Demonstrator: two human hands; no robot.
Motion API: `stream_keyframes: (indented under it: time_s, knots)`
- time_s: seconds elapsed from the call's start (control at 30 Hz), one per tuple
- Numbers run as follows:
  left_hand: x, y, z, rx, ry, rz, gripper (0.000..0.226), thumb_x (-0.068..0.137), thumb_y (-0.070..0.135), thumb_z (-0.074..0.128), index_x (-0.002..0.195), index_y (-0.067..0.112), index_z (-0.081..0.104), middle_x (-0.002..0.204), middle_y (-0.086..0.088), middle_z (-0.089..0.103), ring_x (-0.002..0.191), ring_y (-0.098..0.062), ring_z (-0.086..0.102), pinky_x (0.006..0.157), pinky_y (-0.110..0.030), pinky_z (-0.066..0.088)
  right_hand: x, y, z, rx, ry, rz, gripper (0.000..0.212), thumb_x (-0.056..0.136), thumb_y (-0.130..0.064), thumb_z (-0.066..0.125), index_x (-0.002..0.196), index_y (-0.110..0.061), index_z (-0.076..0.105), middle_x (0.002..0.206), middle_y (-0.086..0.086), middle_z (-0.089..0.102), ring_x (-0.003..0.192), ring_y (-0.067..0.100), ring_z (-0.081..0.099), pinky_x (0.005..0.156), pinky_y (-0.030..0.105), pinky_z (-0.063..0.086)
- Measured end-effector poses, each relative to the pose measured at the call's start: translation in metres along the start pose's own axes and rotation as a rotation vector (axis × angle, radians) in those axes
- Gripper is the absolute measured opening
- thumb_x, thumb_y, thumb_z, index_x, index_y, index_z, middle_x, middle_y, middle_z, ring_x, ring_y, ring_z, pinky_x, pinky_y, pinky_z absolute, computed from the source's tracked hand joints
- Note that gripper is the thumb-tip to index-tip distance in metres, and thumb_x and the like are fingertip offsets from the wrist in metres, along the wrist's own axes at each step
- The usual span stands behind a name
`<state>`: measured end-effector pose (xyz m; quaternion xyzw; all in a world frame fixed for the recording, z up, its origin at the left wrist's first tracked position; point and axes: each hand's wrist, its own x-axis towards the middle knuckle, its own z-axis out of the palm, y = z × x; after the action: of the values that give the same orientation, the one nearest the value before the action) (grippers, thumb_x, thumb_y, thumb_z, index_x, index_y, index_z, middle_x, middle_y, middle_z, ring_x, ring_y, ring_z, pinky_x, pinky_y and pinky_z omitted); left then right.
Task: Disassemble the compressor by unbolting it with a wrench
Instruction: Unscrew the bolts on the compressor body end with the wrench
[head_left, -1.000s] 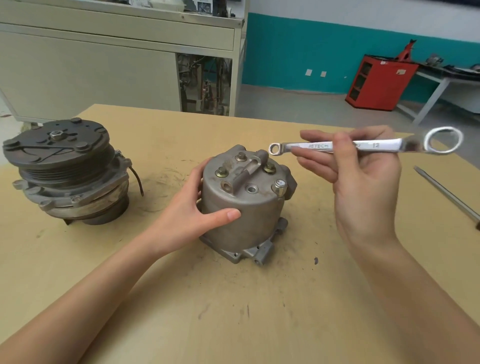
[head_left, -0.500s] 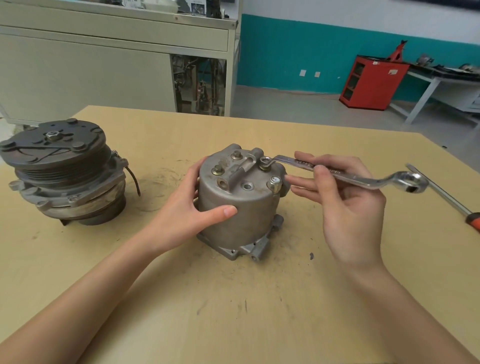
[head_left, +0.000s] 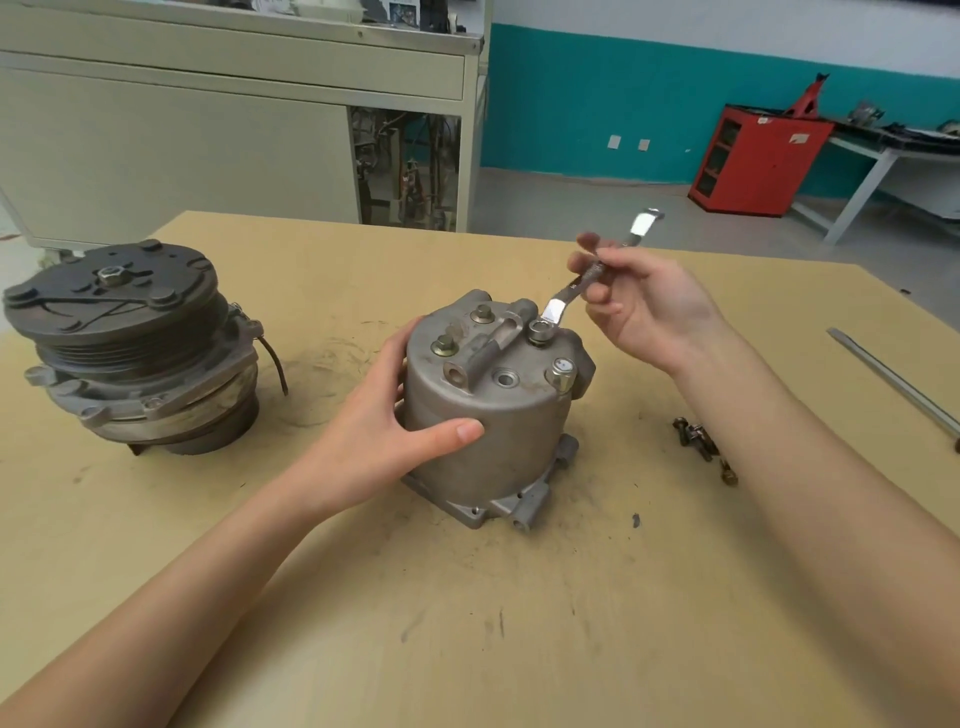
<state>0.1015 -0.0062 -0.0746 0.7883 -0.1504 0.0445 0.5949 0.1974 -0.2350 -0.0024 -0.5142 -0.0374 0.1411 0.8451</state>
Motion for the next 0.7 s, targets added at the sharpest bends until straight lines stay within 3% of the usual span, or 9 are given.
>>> stream_keyframes:
  time_s: [0.17, 0.3, 0.47, 0.57, 0.7]
  knots:
    - [0.0, 0.0, 0.0, 0.005, 0.009, 0.004, 0.087, 0.057, 0.059, 0.073, 0.13, 0.054, 0.027, 0.129, 0.042, 0.044, 0.12, 0.016, 0.046, 0.09, -0.002, 0.038, 0.031, 0.0, 0.026, -0.137, -0.116, 0.076, 0.021, 0.101, -0.011, 0.035, 0.105, -0.007, 0.056, 0.063, 0.001, 0.062, 0.033, 0.004, 0.037, 0.031, 0.012, 0.021]
    - [0.0, 0.0, 0.0, 0.008, 0.001, 0.005, 0.094, 0.053, 0.07, 0.075, 0.132, 0.053, 0.026, 0.132, 0.038, 0.045, 0.121, 0.014, 0.046, 0.09, -0.003, 0.039, 0.029, 0.001, 0.021, -0.002, -0.114, 0.028, 0.023, 0.101, -0.013, 0.035, 0.1, -0.009, 0.057, 0.061, 0.0, 0.061, 0.034, 0.004, 0.037, 0.032, 0.012, 0.02]
    - [0.0, 0.001, 0.0, 0.008, 0.004, 0.005, 0.089, 0.057, 0.06, 0.072, 0.133, 0.05, 0.026, 0.134, 0.034, 0.045, 0.119, 0.016, 0.047, 0.088, -0.002, 0.039, 0.015, -0.001, 0.014, 0.197, -0.072, 0.004, 0.025, 0.101, -0.014, 0.035, 0.093, -0.006, 0.057, 0.057, 0.0, 0.055, 0.033, 0.004, 0.036, 0.03, 0.012, 0.023]
    - [-0.001, 0.002, 0.001, -0.002, 0.003, 0.002, 0.088, 0.057, 0.06, 0.072, 0.132, 0.052, 0.027, 0.131, 0.038, 0.045, 0.119, 0.017, 0.047, 0.086, -0.001, 0.038, 0.008, -0.015, 0.019, 0.323, 0.001, -0.112, 0.026, 0.103, -0.013, 0.036, 0.085, -0.005, 0.054, 0.056, 0.003, 0.057, 0.035, 0.005, 0.04, 0.031, 0.012, 0.028]
    - [-0.001, 0.002, 0.001, 0.0, 0.005, 0.009, 0.087, 0.058, 0.059, 0.072, 0.132, 0.05, 0.027, 0.125, 0.044, 0.047, 0.118, 0.018, 0.046, 0.087, 0.0, 0.037, -0.023, -0.021, 0.025, 0.02, 0.162, -0.472, 0.024, 0.102, -0.016, 0.043, 0.081, -0.009, 0.052, 0.072, 0.006, 0.071, 0.053, 0.011, 0.063, 0.049, 0.015, 0.047]
